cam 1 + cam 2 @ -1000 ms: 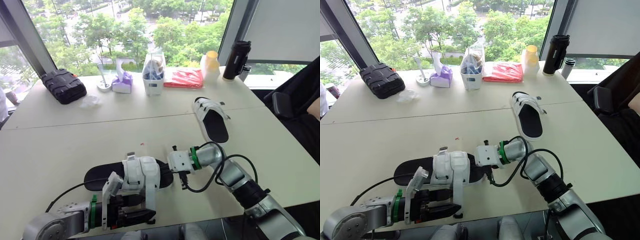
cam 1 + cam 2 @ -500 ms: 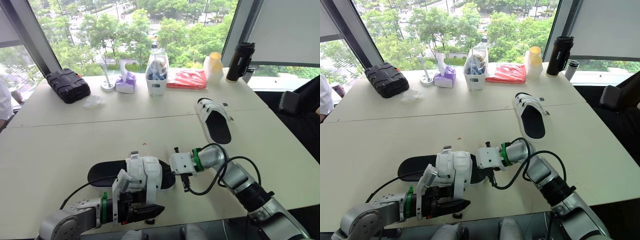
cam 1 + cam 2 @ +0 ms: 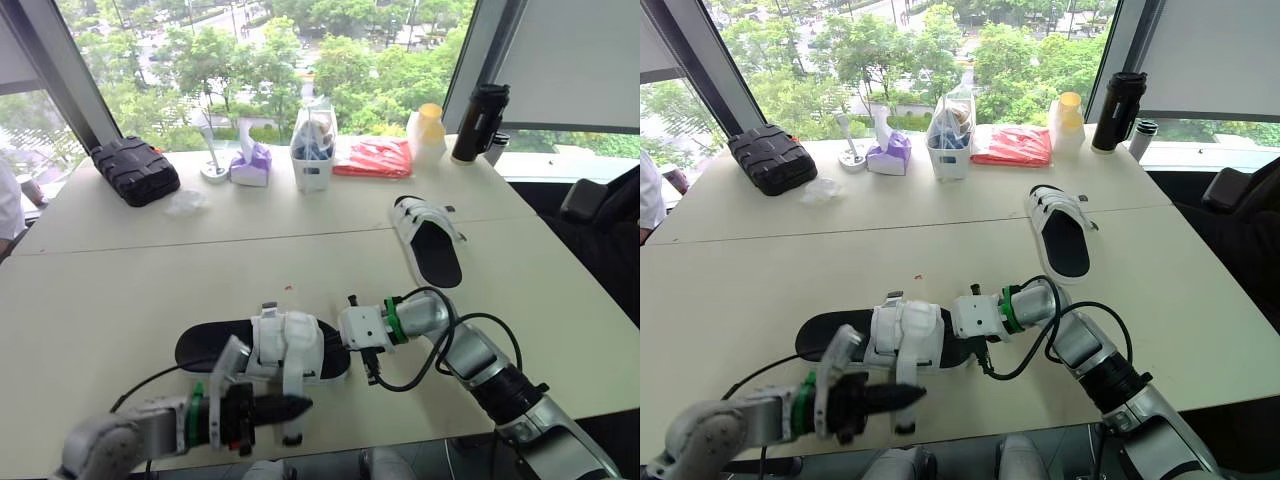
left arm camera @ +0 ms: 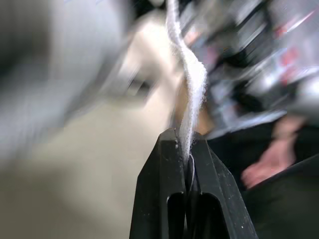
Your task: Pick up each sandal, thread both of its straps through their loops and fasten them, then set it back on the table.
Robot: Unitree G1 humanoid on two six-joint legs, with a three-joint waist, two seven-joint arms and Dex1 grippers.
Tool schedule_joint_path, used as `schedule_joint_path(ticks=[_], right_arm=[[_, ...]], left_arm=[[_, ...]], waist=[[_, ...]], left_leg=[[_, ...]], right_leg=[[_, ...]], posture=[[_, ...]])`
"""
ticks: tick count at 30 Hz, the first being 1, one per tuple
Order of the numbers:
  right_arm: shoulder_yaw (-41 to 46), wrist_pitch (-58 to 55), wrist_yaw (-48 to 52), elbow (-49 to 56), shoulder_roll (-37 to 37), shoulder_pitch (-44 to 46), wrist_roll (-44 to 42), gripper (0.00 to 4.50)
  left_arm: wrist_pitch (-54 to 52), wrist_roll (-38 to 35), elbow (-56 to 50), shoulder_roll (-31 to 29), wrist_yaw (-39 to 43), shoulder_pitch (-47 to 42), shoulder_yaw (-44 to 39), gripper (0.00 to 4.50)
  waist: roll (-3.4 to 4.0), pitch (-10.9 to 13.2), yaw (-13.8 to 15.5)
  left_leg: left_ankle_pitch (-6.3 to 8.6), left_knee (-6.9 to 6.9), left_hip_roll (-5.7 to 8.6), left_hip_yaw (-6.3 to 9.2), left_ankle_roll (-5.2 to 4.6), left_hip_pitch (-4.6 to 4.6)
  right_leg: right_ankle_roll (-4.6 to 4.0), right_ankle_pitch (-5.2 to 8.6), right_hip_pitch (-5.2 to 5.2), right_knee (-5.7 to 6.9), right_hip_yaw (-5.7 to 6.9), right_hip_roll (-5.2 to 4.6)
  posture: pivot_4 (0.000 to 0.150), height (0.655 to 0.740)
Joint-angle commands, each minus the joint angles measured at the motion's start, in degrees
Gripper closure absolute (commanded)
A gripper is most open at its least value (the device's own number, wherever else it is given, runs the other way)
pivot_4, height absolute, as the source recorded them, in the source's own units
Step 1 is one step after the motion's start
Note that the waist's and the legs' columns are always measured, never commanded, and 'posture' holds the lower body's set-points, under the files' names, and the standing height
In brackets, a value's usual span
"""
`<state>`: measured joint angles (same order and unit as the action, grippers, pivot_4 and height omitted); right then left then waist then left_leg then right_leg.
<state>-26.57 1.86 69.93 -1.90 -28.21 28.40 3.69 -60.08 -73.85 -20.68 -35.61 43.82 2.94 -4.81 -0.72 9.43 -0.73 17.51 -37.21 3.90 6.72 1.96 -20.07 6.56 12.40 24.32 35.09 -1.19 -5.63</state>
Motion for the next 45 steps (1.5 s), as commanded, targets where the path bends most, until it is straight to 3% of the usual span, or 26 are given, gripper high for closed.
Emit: schedule_joint_path(ticks=[1,9,14,33,45], right_arm=[[-3.56,-0.25,1.5,-1.99,-0.6,-1.6,1.93,4.5],[-3.82,-0.17,0.92,-2.98,0.36,-0.52,2.18,4.5],[-3.79,-0.27,0.55,-2.7,0.27,-0.71,2.26,4.5],[-3.87,-0.53,-0.1,-2.06,0.14,-1.18,2.34,4.5],[-4.29,0.25,-0.72,-2.85,0.22,-1.02,2.8,4.5]], left_arm=[[-2.1,-4.17,1.54,-0.95,-0.4,-2.63,-2.8,4.46],[-2.25,2.79,12.2,1.24,1.74,-16.81,1.07,4.46],[-2.43,7.02,15.96,3.06,4.67,-20.45,3.65,4.46],[-9.28,4.12,13.65,4.64,6.87,-21.73,1.03,4.46],[-2.78,12.14,8.21,1.13,11.69,-18.24,2.29,4.46]], waist=[[0.02,-0.01,-0.08],[-0.04,-0.03,-0.21],[-0.04,-0.03,-0.31],[-0.05,-0.03,-0.25],[-0.05,-0.02,-0.37]], left_leg=[[0.0,0.0,0.04,-0.01,0.0,0.0],[-0.04,0.01,0.15,-0.05,0.06,0.03],[-0.04,0.01,0.14,-0.04,0.07,0.02],[-0.04,0.01,0.13,-0.02,0.07,0.01],[-0.04,0.03,0.12,-0.02,0.07,0.0]], right_leg=[[0.0,0.0,0.0,0.0,-0.01,0.0],[0.05,-0.05,0.0,0.0,-0.05,0.03],[0.16,-0.11,0.01,0.0,-0.05,0.04],[0.17,-0.11,0.01,0.0,-0.05,0.03],[0.16,-0.1,0.04,-0.01,-0.06,0.03]], posture=[[0.15,0.74],[0.15,0.74],[0.15,0.74],[0.15,0.74],[0.15,0.74]])
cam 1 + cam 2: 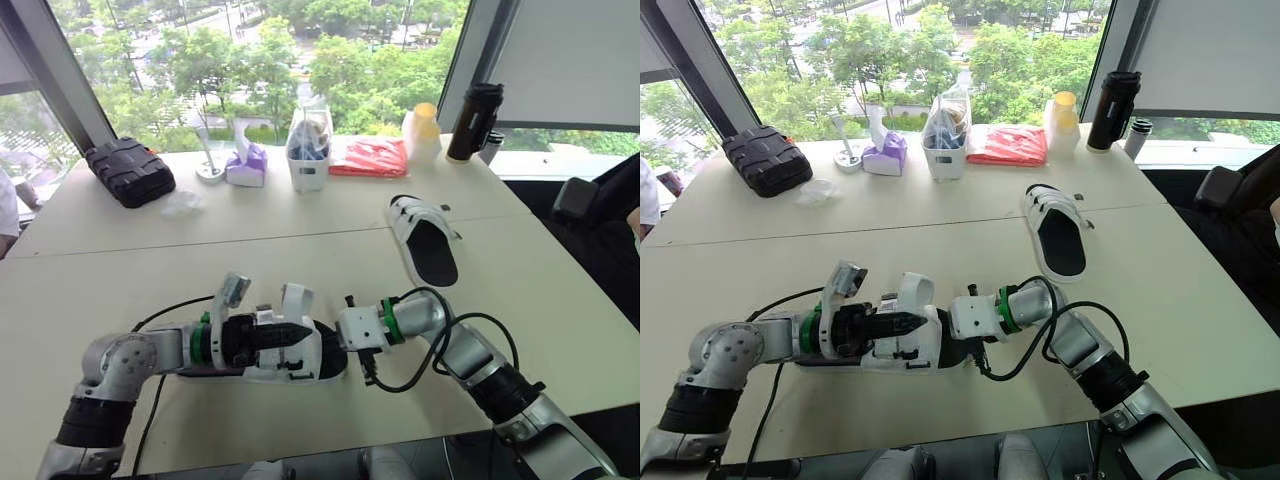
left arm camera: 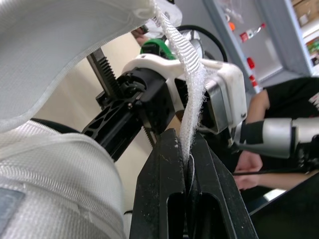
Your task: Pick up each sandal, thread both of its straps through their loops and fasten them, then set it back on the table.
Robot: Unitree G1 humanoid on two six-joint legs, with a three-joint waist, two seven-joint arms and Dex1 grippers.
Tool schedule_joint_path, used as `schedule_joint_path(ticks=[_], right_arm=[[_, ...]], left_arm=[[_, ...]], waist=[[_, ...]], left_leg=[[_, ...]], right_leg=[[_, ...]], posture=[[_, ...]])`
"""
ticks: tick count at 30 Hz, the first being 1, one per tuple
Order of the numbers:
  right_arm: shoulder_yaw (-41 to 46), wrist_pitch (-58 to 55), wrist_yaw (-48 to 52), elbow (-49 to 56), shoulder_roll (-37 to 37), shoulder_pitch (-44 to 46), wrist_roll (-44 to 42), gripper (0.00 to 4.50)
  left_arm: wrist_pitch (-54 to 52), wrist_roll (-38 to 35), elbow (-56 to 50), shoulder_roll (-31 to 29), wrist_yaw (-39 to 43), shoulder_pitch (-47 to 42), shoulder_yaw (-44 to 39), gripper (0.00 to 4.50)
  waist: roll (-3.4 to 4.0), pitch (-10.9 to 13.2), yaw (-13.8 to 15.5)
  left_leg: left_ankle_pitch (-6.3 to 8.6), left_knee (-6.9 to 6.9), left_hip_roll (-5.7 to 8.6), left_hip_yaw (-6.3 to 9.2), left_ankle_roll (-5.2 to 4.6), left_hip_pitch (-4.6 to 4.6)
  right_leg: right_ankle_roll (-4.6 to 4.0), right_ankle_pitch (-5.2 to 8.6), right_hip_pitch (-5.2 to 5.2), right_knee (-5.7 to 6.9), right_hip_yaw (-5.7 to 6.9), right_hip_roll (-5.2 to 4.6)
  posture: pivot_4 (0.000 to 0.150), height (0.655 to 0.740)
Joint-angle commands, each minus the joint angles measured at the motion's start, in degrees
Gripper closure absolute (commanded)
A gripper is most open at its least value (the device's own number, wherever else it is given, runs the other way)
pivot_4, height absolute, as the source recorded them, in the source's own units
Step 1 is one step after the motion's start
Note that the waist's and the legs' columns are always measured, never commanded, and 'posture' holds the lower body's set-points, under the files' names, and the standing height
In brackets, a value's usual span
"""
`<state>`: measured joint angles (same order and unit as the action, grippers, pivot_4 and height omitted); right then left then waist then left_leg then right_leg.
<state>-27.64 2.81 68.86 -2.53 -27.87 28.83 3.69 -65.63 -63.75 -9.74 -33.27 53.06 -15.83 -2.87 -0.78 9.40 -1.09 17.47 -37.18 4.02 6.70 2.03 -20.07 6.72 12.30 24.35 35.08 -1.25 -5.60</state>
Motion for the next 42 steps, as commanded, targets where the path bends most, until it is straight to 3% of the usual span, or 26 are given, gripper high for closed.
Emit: schedule_joint_path(ticks=[1,10,16,31,42], right_arm=[[-3.22,-0.67,0.29,-2.33,-0.07,-1.38,2.76,4.5],[-3.52,-0.17,-0.04,-2.94,0.27,-1.08,2.82,4.5],[-3.64,0.5,-0.1,-4.23,0.78,-0.23,2.98,4.5],[-3.7,0.41,-0.78,-3.93,0.75,-0.52,3.11,4.5],[-3.92,0.32,-1.04,-3.98,1.06,-0.4,3.06,4.5]], left_arm=[[3.63,2.92,-2.84,-1.75,2.97,0.95,0.24,4.46],[3.19,0.81,-0.92,-4.76,6.98,4.52,-4.3,4.46],[-0.05,-3.51,-0.53,-0.77,2.72,0.64,-4.91,4.46],[4.43,4.31,-2.43,4.05,-1.25,-0.44,1.23,4.46],[7.12,8.39,-4.12,2.18,1.45,1.47,4.62,4.46]], waist=[[0.0,0.0,0.0],[0.0,0.01,-0.07],[-0.02,0.01,-0.06],[-0.02,0.01,-0.07],[-0.01,0.01,-0.1]], left_leg=[[0.0,0.0,0.0,0.0,0.0,0.0],[0.0,0.02,-0.02,-0.01,0.0,0.01],[0.0,0.01,-0.03,0.01,0.0,0.01],[-0.02,0.02,-0.03,0.0,0.03,0.04],[-0.02,0.02,-0.03,-0.01,0.03,0.04]], right_leg=[[0.0,0.0,0.0,0.0,0.0,0.0],[-0.13,0.08,0.0,0.0,-0.01,0.01],[-0.1,0.06,0.0,0.01,0.01,0.01],[-0.01,-0.01,0.0,0.02,-0.01,0.03],[-0.01,0.0,0.0,0.02,-0.01,0.03]], posture=[[0.15,0.74],[0.15,0.74],[0.15,0.74],[0.15,0.74],[0.15,0.74]])
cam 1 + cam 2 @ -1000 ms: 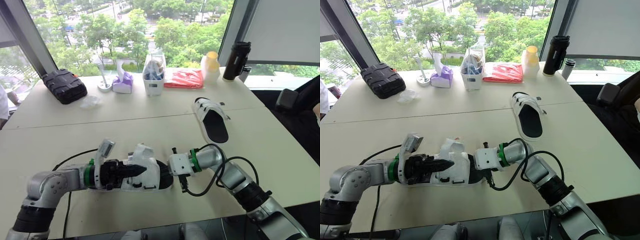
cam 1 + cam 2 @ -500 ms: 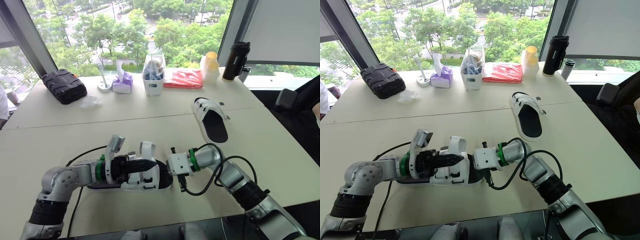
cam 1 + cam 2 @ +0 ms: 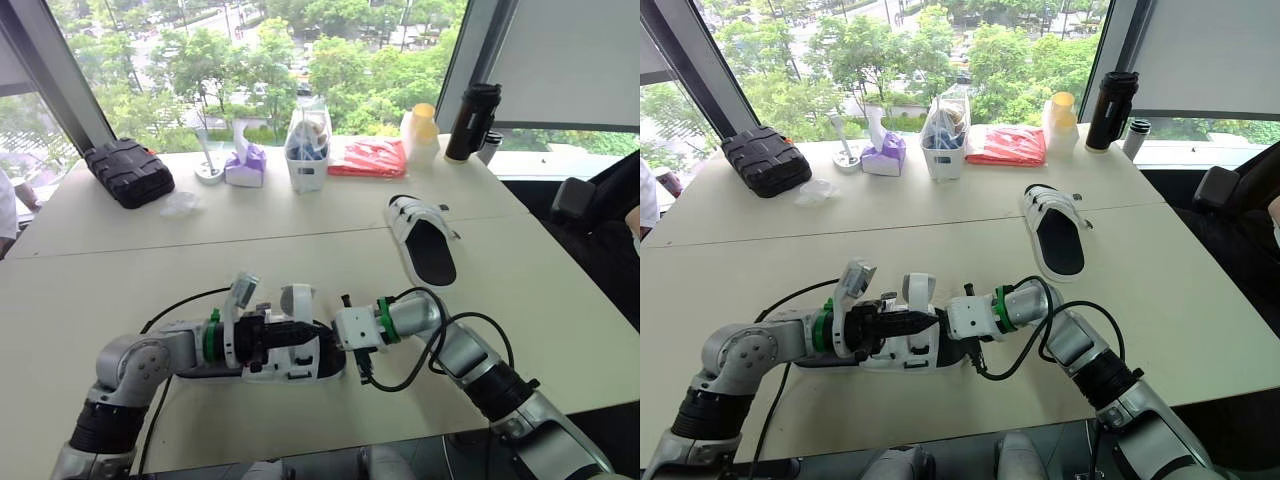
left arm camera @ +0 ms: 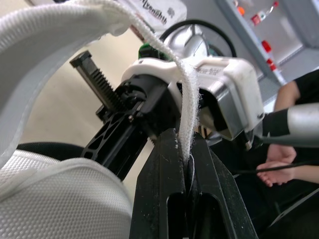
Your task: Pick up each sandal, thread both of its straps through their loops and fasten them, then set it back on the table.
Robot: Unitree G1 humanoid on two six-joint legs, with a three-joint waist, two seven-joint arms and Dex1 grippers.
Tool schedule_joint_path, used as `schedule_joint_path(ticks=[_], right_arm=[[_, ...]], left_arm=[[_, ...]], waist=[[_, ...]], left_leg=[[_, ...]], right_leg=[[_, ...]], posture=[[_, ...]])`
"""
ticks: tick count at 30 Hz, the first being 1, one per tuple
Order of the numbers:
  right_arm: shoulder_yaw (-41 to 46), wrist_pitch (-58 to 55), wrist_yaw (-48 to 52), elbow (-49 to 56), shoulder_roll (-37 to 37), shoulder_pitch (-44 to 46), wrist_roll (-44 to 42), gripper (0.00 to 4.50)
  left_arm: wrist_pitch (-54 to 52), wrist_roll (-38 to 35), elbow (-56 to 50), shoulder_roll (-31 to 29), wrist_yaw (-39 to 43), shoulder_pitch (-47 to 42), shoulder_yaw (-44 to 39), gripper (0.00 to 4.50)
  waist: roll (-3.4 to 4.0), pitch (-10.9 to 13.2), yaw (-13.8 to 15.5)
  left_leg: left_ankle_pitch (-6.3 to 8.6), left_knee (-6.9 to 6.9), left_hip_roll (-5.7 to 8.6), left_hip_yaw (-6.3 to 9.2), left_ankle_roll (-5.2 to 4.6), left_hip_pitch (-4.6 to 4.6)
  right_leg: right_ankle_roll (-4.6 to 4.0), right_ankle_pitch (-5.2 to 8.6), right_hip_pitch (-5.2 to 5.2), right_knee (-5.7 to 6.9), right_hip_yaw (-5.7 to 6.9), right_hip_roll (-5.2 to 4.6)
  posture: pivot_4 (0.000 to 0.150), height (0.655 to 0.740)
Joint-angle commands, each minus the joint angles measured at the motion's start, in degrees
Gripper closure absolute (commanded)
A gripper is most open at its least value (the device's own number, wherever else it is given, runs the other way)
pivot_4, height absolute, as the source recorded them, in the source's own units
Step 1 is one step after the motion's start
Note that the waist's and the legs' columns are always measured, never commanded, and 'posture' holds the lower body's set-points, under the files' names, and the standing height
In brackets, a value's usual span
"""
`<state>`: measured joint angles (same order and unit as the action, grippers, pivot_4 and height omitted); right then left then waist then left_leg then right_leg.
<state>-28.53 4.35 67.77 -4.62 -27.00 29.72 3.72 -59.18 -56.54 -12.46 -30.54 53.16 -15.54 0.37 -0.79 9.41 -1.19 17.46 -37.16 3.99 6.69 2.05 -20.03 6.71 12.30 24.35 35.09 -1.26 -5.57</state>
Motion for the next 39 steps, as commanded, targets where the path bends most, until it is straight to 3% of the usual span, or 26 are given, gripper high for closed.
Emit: schedule_joint_path(ticks=[1,21,29,39], right_arm=[[-3.02,-1.23,0.05,-1.91,0.2,-1.28,3.01,4.5],[-3.23,-0.76,-0.08,-2.17,0.07,-1.24,3.2,4.5],[-3.22,-0.61,-0.08,-2.35,-0.08,-1.15,3.21,4.5],[-3.28,-0.39,0.1,-2.62,-0.1,-1.04,3.23,4.5]], left_arm=[[0.84,1.35,-1.43,-0.63,1.5,1.33,1.52,4.46],[9.19,8.6,-5.03,-2.68,5.4,6.42,5.51,4.46],[25.97,19.24,-3.64,-1.64,7.32,9.57,7.6,4.46],[37.43,23.79,-2.28,-0.48,10.11,12.69,7.45,4.46]], waist=[[0.0,0.0,0.01],[0.01,-0.01,0.03],[0.06,-0.04,0.1],[0.09,-0.07,0.26]], left_leg=[[0.0,0.0,0.0,0.0,0.0,0.0],[0.0,0.02,-0.03,-0.01,0.0,0.01],[0.0,0.03,-0.04,-0.02,0.0,0.02],[0.0,0.03,-0.06,-0.02,-0.01,0.04]], right_leg=[[0.0,0.0,0.0,0.0,0.0,0.0],[-0.15,0.09,0.0,-0.01,-0.01,0.0],[-0.16,0.1,-0.03,-0.03,-0.01,0.0],[-0.16,0.1,-0.07,-0.04,0.0,-0.01]], posture=[[0.15,0.74],[0.15,0.74],[0.15,0.74],[0.15,0.74]])
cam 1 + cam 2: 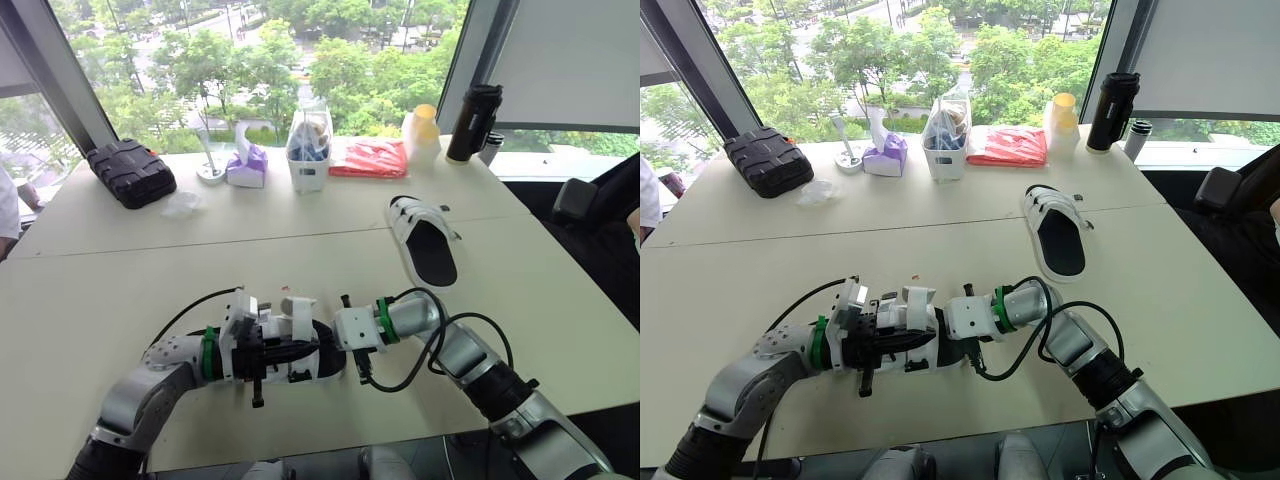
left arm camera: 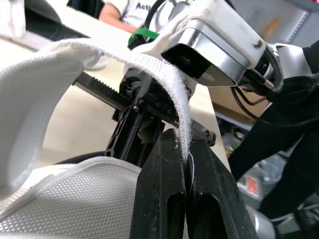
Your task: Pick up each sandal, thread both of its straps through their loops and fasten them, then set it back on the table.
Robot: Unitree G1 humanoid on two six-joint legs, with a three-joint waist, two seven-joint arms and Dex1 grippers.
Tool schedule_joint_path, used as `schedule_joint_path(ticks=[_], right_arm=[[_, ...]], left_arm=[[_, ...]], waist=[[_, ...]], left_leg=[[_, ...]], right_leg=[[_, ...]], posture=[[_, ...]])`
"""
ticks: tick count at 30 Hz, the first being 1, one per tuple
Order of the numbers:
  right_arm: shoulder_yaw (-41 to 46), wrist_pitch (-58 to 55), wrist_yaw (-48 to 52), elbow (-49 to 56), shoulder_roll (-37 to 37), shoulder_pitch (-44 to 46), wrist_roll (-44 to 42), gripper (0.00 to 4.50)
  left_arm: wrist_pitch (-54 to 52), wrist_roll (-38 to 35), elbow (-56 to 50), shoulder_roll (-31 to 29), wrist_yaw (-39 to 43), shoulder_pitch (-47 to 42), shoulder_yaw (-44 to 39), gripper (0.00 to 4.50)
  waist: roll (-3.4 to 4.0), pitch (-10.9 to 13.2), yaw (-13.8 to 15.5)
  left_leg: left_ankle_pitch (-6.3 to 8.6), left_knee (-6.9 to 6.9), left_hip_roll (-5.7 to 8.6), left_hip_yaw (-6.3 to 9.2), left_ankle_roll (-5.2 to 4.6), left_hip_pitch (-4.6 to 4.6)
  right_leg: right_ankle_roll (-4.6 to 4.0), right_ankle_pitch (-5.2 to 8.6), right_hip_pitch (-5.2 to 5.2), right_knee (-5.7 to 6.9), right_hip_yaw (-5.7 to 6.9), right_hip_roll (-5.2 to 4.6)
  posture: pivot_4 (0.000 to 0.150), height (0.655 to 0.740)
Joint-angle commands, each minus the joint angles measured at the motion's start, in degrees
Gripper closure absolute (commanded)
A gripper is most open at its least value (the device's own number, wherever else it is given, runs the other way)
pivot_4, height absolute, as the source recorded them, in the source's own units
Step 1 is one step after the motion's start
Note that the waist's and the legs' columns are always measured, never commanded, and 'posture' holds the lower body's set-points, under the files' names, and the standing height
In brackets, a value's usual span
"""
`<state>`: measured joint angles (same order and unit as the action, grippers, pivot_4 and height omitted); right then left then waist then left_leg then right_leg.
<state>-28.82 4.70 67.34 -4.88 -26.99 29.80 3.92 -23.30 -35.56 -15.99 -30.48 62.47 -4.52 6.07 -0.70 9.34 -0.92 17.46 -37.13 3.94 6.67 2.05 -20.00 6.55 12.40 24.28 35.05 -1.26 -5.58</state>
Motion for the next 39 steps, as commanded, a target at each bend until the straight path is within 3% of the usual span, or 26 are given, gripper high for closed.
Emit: schedule_joint_path(ticks=[1,16,26,29,36,39], right_arm=[[-3.03,-0.7,0.52,-2.41,-0.09,-1.11,3.07,4.5],[-3.15,-0.36,0.45,-3.03,0.09,-0.88,3.16,4.5],[-3.11,-0.22,0.47,-3.08,0.16,-0.89,3.26,4.5],[-3.09,-0.24,0.53,-3.08,0.21,-0.87,3.27,4.5],[-3.13,-0.2,0.56,-3.38,0.5,-0.57,3.27,4.5],[-3.16,-0.06,0.56,-3.49,0.56,-0.52,3.28,4.5]], left_arm=[[3.11,3.74,1.45,-0.77,1.27,2.01,1.91,4.46],[22.51,11.45,5.92,-1.32,6.31,4.34,3.4,4.46],[28.59,14.8,8.39,-3.68,8.39,5.65,5.38,4.46],[28.84,14.98,8.65,-4.39,8.2,5.88,5.41,3.5],[29.25,14.91,8.71,-5.63,8.74,6.38,4.73,0.03],[27.98,12.82,7.05,-6.19,8.54,6.68,3.11,0.03]], waist=[[0.0,0.0,-0.03],[0.08,-0.04,-0.12],[0.18,-0.11,-0.18],[0.23,-0.11,-0.23],[0.21,-0.12,0.01],[0.21,-0.12,-0.06]], left_leg=[[0.0,0.0,0.0,0.0,0.0,0.0],[0.01,0.04,-0.19,-0.06,-0.01,0.03],[0.02,0.09,-0.25,-0.08,-0.03,0.07],[0.02,0.12,-0.28,-0.09,-0.04,0.09],[0.03,0.09,-0.37,-0.08,-0.05,0.1],[0.03,0.09,-0.43,-0.07,-0.05,0.1]], right_leg=[[0.0,0.0,0.0,0.0,0.0,0.0],[-0.02,0.01,0.0,-0.01,0.01,0.03],[-0.06,0.04,0.0,-0.01,0.01,0.07],[-0.08,0.05,0.0,-0.01,0.01,0.09],[0.0,0.11,-0.02,0.0,0.07,0.17],[0.01,0.13,-0.02,0.0,0.07,0.23]], posture=[[0.15,0.74],[0.15,0.74],[0.15,0.74],[0.15,0.74],[0.15,0.74],[0.15,0.74]])
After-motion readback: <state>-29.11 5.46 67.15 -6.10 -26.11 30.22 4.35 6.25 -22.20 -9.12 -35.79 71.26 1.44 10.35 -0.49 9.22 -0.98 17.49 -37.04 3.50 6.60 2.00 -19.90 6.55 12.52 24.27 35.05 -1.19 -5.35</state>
